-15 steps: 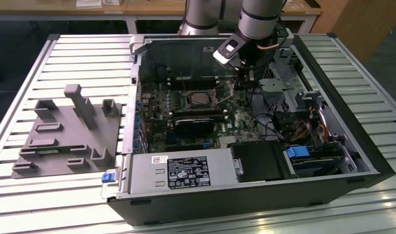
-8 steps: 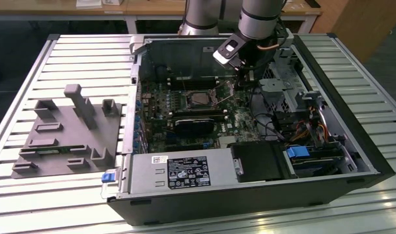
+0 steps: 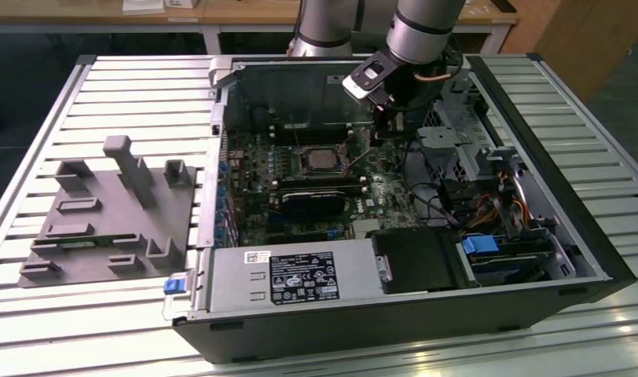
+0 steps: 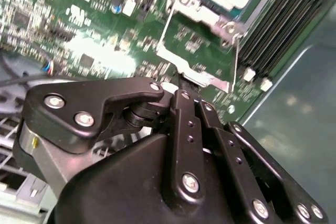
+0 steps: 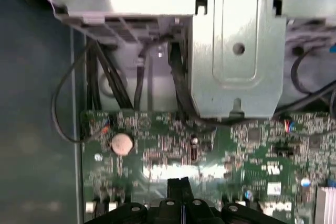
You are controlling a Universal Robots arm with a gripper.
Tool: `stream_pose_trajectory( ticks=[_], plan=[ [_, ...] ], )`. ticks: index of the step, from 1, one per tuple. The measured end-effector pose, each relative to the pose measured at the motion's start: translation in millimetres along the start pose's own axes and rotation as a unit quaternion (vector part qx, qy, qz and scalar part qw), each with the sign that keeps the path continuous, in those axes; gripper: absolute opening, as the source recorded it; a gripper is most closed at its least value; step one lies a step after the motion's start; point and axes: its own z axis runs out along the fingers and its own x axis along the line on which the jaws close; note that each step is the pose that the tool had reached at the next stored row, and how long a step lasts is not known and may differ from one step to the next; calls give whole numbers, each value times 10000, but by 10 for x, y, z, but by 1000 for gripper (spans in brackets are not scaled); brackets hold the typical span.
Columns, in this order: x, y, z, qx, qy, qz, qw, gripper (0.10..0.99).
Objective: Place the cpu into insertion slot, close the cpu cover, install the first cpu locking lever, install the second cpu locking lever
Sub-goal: 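Close the cpu cover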
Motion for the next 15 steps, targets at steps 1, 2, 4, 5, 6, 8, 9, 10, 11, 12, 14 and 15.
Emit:
stream_pose_trajectory(
  ticks=[1, 2, 4, 5, 6, 8, 9, 10, 11, 12, 14, 15],
  plan=[
    [0, 0, 0, 16, -1, 0, 10000, 102],
    [0, 0, -1, 17, -1, 1, 10000, 102],
    [0, -1, -1, 17, -1, 1, 10000, 102],
    [0, 0, 0, 17, -1, 1, 10000, 102],
    [-1, -2, 0, 17, 0, 1, 10000, 102],
    [0, -18, 2, 16, 0, 1, 10000, 102],
    [0, -33, 4, 14, 0, 1, 10000, 102],
    [-1, -50, 5, 12, -1, 0, 10000, 102],
    [-1, -65, 7, 10, 0, 0, 10000, 102],
    [-1, -82, 9, 8, 0, 0, 10000, 102],
    [-1, -122, 13, 4, 0, 0, 10000, 102],
    [-1, -143, 16, 2, 0, 0, 10000, 102]
  ],
)
